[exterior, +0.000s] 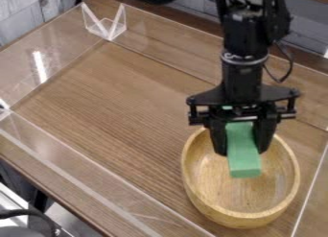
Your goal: Remove the green block from inside the brown bowl and put it on the table
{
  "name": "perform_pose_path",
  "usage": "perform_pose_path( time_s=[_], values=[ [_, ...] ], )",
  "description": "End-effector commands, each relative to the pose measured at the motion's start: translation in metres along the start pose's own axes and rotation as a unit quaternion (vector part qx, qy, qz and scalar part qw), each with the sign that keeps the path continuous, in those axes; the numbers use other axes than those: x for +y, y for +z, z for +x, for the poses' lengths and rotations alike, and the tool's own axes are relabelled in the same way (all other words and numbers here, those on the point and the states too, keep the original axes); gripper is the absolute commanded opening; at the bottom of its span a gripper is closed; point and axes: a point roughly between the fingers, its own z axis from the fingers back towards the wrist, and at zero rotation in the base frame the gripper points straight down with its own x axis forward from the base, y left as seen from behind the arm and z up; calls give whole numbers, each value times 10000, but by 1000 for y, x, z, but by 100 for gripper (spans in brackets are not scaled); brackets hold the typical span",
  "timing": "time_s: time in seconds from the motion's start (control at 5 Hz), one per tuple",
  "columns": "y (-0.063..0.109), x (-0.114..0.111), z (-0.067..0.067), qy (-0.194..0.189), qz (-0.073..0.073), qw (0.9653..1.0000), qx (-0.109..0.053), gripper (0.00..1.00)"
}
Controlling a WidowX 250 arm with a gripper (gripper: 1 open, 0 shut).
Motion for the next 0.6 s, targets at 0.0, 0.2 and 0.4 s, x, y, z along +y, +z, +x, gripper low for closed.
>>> perform_pose_path(
  time_s=[0.0,0.2,0.4],
  values=[
    [22,-8,6,-44,-348,9990,-290,0],
    [23,-7,8,-28,-393,9987,-308,0],
    [33,3,11,-276,-401,9984,-296,0]
  ],
)
